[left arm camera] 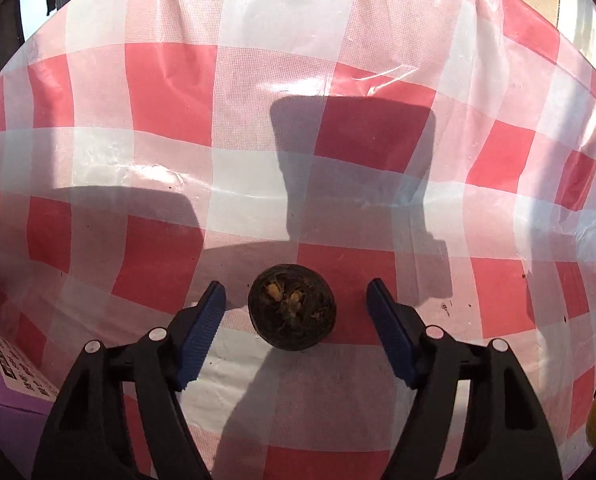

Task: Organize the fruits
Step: 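Grasp the last dark round fruit with the left tool while the right holds the apple half, then carry the dark fruit and apple half into the white box and release both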

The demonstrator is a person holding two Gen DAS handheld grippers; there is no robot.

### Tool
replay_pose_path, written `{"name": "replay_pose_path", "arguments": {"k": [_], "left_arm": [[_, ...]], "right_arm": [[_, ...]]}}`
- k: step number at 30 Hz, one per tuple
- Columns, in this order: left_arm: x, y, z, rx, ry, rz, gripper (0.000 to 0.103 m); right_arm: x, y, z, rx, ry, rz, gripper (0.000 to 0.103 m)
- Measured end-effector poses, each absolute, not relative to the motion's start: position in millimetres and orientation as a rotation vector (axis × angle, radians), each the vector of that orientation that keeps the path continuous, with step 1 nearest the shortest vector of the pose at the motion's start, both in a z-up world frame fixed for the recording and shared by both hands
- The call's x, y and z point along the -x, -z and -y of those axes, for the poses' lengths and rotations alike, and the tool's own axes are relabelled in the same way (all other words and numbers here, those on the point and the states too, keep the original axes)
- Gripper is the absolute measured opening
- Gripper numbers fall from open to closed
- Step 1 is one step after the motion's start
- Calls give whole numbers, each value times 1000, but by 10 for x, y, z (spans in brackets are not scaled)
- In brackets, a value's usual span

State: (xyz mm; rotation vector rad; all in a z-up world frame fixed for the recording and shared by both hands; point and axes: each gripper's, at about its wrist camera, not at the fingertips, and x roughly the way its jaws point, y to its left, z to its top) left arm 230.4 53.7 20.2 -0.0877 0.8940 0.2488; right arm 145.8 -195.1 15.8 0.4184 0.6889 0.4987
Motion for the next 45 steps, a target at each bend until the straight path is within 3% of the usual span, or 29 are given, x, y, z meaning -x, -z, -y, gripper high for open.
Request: {"name": "replay_pose_path", "arguments": {"k": [2, 10, 14, 21, 40, 45], "left_arm": [[-2182, -223, -497, 72, -215, -893, 41], [-760, -382, -290, 128, -23, -745, 40], [-402, -351, -282, 199, 49, -727, 40], [-491, -139, -514, 409, 92, -793, 40], [-495, -160, -520, 414, 65, -790, 40], [-100, -371, -401, 324, 60, -682, 40]], "right_arm": [[-1461, -153, 1945, -414, -497, -695, 60], [-1457, -148, 1940, -411, -498, -694, 60], [-1458, -149, 1945, -412, -499, -691, 60], [-1462, -150, 1948, -411, -496, -695, 60], [-1391, -204, 2017, -435, -404, -664, 60], [-922, -199, 2160, -508, -302, -656, 60]]}}
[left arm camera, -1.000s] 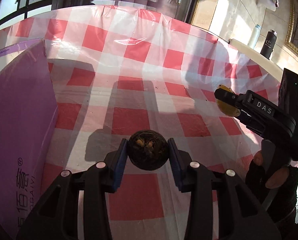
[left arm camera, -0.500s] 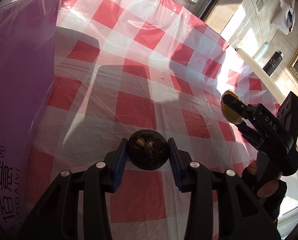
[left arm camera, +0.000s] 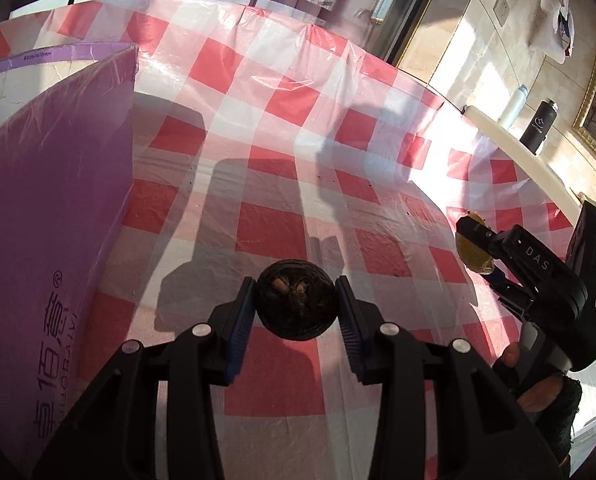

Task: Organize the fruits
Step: 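Carry the dark fruit and apple half into the white box and release both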

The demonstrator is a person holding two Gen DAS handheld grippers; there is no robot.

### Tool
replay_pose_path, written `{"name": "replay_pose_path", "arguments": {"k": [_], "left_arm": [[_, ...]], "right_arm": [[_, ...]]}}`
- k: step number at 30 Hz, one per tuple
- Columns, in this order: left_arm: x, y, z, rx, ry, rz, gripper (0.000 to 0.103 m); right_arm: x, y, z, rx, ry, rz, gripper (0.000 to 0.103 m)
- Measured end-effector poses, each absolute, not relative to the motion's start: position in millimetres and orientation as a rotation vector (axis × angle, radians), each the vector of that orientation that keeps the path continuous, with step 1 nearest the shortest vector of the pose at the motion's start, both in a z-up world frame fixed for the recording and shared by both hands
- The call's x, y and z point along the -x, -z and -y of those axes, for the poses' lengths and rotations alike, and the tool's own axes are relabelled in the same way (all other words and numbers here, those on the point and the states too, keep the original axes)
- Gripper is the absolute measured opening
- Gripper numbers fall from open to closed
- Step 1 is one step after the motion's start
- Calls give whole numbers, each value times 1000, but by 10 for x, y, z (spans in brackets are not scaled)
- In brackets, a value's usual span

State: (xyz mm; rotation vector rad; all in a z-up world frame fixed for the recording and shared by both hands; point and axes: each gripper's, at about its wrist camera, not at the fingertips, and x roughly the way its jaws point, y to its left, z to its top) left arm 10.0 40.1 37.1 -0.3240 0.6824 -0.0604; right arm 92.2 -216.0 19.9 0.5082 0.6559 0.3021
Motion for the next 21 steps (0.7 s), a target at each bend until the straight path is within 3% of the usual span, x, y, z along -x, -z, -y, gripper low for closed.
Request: {"name": "replay_pose_path", "arguments": {"k": [10, 21], "left_arm": [[1188, -1010, -254, 199, 70, -364, 40], [1849, -1490, -1076, 158, -150, -300, 41]], "right_arm": [[241, -347, 1977, -531, -416, -585, 60], [892, -1054, 714, -293, -733, -496, 60]]}}
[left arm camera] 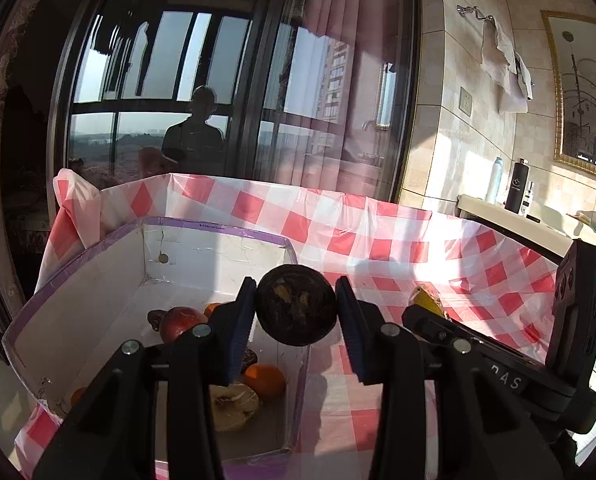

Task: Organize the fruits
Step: 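Carry the dark fruit and apple half into the white box and release both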

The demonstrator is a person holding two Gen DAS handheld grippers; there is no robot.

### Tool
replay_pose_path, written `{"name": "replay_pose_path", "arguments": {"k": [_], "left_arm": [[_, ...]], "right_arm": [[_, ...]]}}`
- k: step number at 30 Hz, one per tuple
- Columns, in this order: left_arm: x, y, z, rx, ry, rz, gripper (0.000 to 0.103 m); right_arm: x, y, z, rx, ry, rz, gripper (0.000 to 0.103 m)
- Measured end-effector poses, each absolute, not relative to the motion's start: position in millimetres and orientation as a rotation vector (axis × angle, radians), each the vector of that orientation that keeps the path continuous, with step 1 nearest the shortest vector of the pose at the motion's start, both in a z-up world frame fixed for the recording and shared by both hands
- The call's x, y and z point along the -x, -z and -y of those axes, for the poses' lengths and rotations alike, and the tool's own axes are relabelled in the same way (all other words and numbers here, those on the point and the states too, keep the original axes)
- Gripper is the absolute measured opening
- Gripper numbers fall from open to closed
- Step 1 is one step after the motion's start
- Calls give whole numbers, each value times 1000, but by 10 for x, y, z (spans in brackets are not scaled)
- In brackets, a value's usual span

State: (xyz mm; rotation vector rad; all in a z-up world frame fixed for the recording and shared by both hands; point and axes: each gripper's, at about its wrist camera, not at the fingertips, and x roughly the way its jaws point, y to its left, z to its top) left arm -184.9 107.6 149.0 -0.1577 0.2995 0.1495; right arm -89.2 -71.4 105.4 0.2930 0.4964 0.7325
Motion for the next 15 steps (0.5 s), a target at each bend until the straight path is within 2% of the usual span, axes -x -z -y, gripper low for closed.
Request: {"name": "replay_pose_path", "arguments": {"k": [6, 15], "left_arm": [[1854, -1579, -1758, 133, -316, -377, 41], [1608, -1347, -2372, 157, -385, -558, 41]], "right_arm": [[1061, -1291, -41, -92, -826, -480, 60], [941, -1198, -906, 252, -834, -605, 60]]}}
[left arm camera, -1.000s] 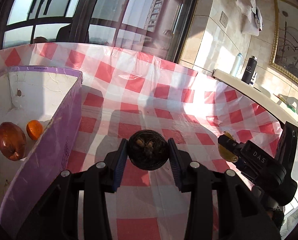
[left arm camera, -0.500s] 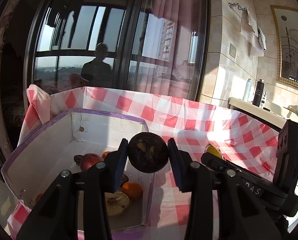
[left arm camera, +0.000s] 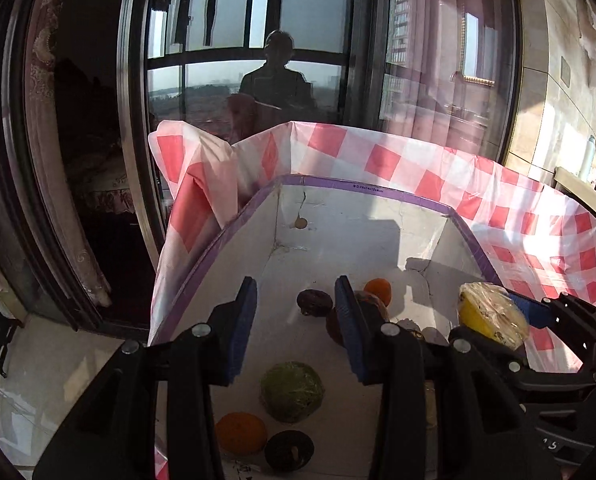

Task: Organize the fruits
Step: 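Carry the dark fruit and apple half into the white box and release both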

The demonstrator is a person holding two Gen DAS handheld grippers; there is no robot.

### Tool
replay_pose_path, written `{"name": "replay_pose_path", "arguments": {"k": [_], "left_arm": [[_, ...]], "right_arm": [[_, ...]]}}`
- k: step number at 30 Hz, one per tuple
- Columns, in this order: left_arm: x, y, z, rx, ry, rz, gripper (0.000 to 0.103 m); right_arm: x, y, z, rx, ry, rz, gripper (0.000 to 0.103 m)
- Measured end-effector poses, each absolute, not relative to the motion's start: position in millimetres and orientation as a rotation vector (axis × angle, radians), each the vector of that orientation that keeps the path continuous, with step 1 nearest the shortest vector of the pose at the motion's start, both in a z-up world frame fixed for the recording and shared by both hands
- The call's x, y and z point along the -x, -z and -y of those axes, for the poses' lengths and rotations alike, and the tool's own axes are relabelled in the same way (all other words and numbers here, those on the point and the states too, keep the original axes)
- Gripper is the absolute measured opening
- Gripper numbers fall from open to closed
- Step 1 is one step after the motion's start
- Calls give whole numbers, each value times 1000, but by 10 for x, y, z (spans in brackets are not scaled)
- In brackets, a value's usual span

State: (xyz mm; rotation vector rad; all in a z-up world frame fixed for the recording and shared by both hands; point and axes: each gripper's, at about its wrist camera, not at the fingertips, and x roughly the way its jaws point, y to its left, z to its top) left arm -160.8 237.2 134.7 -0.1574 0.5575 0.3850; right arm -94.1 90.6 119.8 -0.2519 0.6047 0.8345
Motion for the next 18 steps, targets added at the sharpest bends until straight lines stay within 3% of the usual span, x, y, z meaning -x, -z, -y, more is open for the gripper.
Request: {"name": "replay_pose_path", "arguments": {"k": [3, 7, 9, 11, 18], "left_arm": [[1522, -1225, -2417, 162, -372, -620, 43], [1484, -1148, -2461, 183, -364, -661, 53], [1485, -1173, -2460, 170, -385, -658, 84], [1463, -1174, -2444, 129, -404, -666, 95], [1445, -1136, -2516, 101, -411, -687, 101]], "right_arm": [[909, -1104, -1145, 408, -827, -666, 60], [880, -945, -1357, 527, -830, -736, 61], [891, -931, -1388, 538, -831, -732, 64], [870, -968, -1367, 506, -833, -738, 80], [743, -972, -1371, 511, -816, -805, 88]]}}
